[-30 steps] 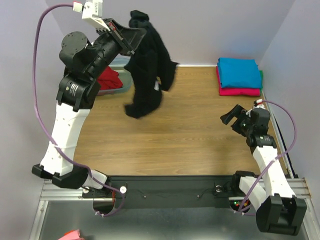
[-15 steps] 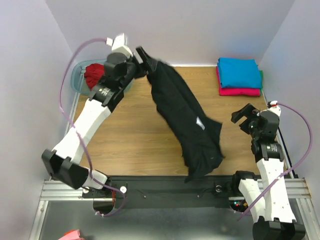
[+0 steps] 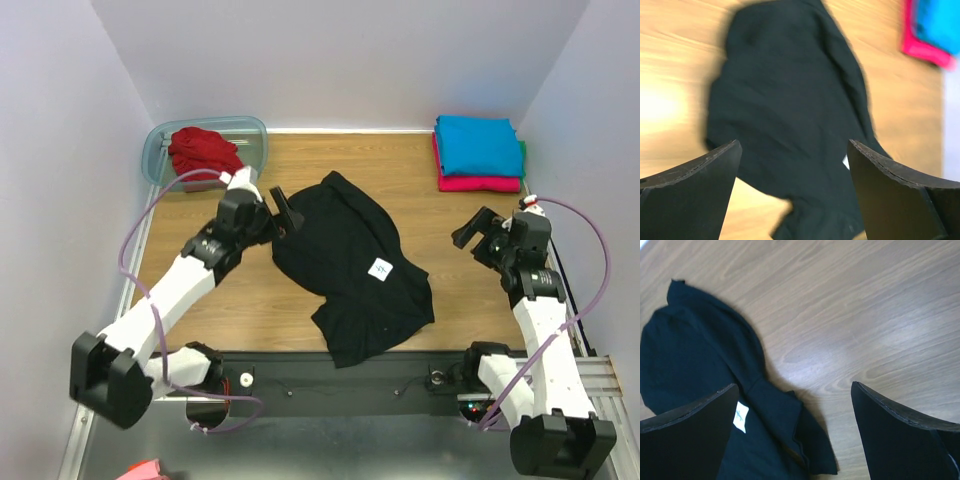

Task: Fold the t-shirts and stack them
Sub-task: Move the tshirt to the center of the board, then flatten the tshirt out

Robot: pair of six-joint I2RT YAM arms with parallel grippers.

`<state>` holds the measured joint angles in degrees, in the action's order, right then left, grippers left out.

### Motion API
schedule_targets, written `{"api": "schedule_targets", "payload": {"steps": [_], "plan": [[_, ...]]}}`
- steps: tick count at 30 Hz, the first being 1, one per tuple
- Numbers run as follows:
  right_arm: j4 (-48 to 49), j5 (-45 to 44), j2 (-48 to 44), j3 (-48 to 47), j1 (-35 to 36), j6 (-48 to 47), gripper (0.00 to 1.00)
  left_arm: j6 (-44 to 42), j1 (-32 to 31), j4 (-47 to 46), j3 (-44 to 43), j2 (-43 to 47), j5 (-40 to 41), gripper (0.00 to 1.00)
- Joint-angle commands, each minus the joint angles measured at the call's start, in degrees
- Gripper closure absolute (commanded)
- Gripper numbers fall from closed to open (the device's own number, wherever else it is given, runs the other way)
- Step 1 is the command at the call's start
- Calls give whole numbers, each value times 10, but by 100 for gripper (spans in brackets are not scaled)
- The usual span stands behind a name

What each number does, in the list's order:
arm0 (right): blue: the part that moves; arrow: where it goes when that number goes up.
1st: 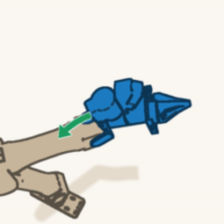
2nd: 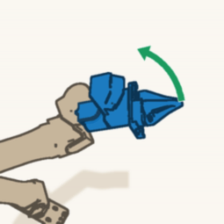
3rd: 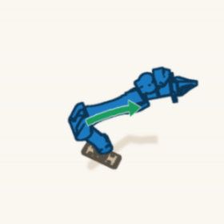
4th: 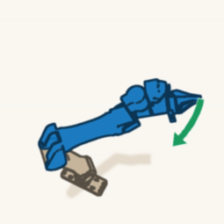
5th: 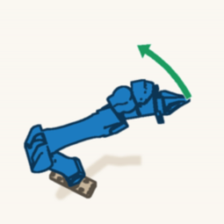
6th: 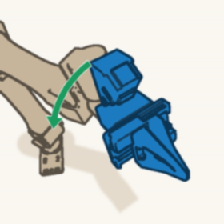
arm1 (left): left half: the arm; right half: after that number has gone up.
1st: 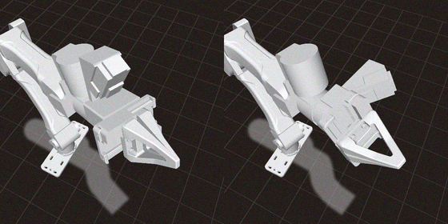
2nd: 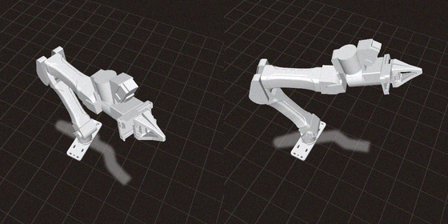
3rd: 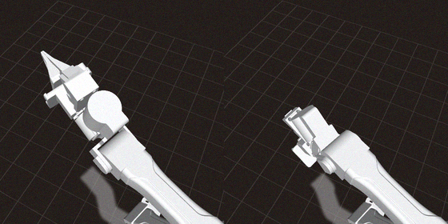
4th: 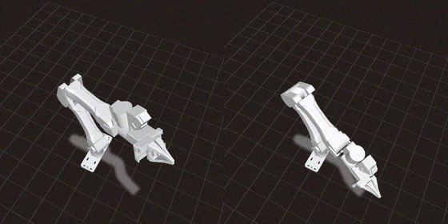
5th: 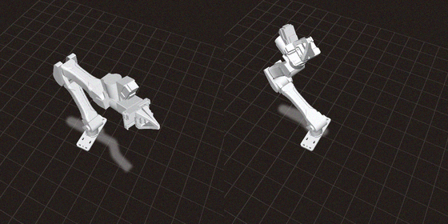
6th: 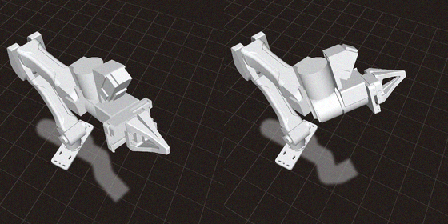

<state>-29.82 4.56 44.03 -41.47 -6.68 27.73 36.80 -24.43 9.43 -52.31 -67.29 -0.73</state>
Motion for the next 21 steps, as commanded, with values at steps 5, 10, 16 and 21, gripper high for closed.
{"api": "schedule_targets", "payload": {"steps": [5,10,16,21], "plan": [[21,136,9,31,18,-14,0,106,-119,-33,185,96,-26,2],[26,117,23,62,58,-6,0,226,-285,-70,259,98,-19,2],[42,95,37,90,79,10,0,304,-439,-74,228,-4,29,2],[45,86,30,97,80,14,0,323,-474,-88,183,-128,36,6]]}}
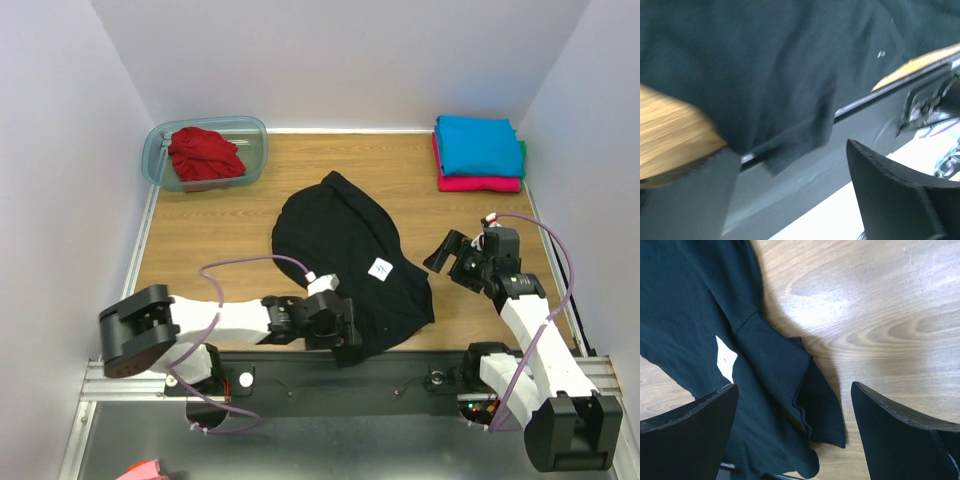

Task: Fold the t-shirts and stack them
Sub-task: Flatten the tshirt out

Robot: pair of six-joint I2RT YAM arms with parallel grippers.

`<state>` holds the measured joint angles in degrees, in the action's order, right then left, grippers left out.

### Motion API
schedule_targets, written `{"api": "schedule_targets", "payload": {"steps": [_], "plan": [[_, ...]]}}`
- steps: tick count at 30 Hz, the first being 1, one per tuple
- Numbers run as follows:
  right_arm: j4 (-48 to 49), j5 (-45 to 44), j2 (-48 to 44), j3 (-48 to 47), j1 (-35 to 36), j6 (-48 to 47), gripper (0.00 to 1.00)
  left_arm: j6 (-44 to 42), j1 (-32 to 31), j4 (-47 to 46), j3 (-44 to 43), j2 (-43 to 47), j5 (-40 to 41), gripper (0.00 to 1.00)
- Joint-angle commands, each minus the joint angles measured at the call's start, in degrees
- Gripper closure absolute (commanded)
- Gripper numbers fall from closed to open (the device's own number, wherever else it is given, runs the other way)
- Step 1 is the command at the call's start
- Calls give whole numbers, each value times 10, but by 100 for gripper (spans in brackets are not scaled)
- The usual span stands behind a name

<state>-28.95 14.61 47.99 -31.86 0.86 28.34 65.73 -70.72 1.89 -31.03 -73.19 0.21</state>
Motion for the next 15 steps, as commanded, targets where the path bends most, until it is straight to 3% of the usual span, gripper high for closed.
{"api": "schedule_targets", "payload": {"steps": [1,3,4,5,6,7,12,15], "plan": [[37,-13,-10,1,5,7,0,33,-13,-12,-47,-85,26,15],[39,-8,-7,2,6,3,0,43,-18,12,-66,-126,40,30],[40,-6,-4,3,5,2,0,56,-17,34,-75,-136,52,44],[40,-5,-3,3,6,2,0,67,-17,85,-89,-143,68,75],[41,-4,0,3,5,1,0,80,-18,114,-96,-150,100,93],[43,-4,1,3,5,1,0,104,-17,164,-106,-150,116,100],[52,3,19,6,29,9,1,153,4,265,-94,-93,188,100],[54,-64,64,0,109,26,1,144,69,279,-46,12,210,100]]}}
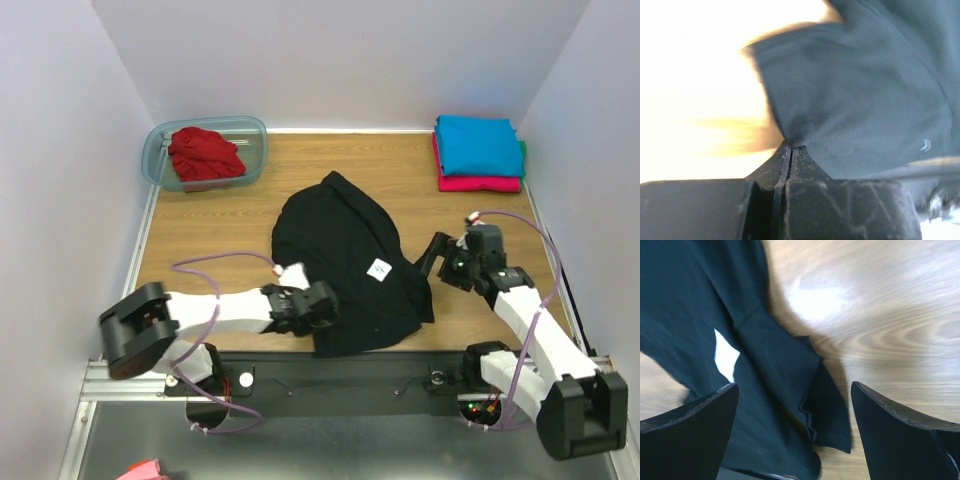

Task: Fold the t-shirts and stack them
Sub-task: Flatten the tshirt out

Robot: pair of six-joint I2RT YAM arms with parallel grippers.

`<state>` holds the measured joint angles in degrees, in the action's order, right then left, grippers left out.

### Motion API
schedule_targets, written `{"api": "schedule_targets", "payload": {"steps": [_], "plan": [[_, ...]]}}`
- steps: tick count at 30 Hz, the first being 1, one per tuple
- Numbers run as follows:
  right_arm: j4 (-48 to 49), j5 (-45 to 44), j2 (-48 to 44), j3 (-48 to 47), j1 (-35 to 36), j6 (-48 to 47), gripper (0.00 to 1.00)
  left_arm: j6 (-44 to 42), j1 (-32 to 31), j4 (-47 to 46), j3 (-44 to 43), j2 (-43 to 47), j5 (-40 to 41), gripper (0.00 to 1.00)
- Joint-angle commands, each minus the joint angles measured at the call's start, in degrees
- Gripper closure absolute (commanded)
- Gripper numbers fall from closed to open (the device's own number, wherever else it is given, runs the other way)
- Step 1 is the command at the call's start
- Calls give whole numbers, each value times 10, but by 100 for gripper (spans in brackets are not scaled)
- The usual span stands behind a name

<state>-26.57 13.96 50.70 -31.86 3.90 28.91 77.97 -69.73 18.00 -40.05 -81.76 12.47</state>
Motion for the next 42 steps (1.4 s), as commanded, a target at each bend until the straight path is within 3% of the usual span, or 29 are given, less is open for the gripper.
{"api": "schedule_targets", "payload": {"steps": [1,3,8,14,20,22,25,26,27,31,37,42], "plan": [[31,-78,48,-1,103,26,1,13,83,120,55,122,91,100],[30,-120,63,-13,156,47,0,-18,145,131,74,192,108,100],[29,-133,49,-14,184,70,1,-52,251,211,55,316,180,100],[42,-127,77,-7,226,98,7,-87,280,194,52,403,181,100],[94,-136,141,-37,350,136,12,-105,281,174,65,396,148,100],[96,-185,177,-56,400,149,13,-105,281,177,67,391,147,100],[95,-222,207,-65,423,166,25,-107,282,179,66,398,147,100],[95,-236,222,-67,426,174,34,-108,283,179,66,404,149,100],[95,-242,228,-68,428,175,58,-110,282,179,67,408,151,100],[61,-314,220,-79,429,184,92,-110,283,195,49,419,171,100],[-89,-541,148,-175,418,203,97,-120,292,226,-13,395,238,100],[-141,-576,81,-245,317,150,96,-143,318,283,-138,351,328,100]]}}
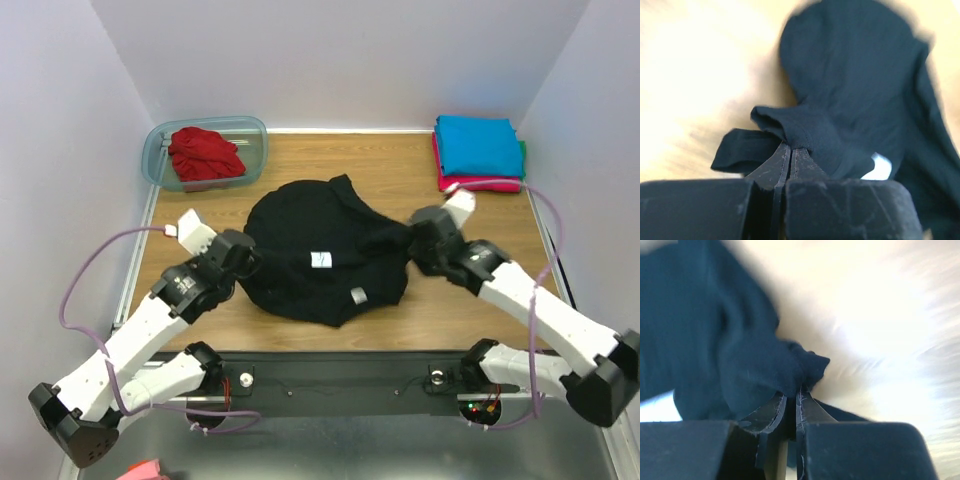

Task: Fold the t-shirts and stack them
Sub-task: Flatten the tshirt out

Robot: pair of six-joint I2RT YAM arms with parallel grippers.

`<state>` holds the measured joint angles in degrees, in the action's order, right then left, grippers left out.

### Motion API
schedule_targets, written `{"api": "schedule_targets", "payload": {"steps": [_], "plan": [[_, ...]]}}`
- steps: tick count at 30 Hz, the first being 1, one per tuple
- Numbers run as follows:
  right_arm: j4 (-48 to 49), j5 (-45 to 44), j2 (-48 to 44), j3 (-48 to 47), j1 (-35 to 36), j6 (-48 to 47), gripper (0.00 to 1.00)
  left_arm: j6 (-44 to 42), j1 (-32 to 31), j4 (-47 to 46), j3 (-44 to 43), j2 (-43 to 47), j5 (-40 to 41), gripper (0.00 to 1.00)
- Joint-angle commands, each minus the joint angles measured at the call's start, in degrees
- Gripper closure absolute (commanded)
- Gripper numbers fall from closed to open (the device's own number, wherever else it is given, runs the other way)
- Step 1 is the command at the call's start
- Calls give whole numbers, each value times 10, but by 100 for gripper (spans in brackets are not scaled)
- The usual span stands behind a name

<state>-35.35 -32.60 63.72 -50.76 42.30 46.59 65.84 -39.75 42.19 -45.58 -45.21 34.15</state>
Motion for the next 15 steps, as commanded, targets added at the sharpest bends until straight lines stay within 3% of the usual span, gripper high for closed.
{"api": "schedule_targets", "payload": {"steps": [1,5,13,15], "plan": [[-53,-113,-68,-73,-106,-48,96,-25,24,54,-118,-22,123,100],[-55,-135,-77,-113,-158,-103,96,-71,62,38,-173,-25,150,100],[-55,-61,-51,-273,-166,-157,97,-212,78,-98,-273,-40,63,100],[-55,-55,-46,-314,-166,-160,97,-238,78,-112,-333,-52,44,100]]}}
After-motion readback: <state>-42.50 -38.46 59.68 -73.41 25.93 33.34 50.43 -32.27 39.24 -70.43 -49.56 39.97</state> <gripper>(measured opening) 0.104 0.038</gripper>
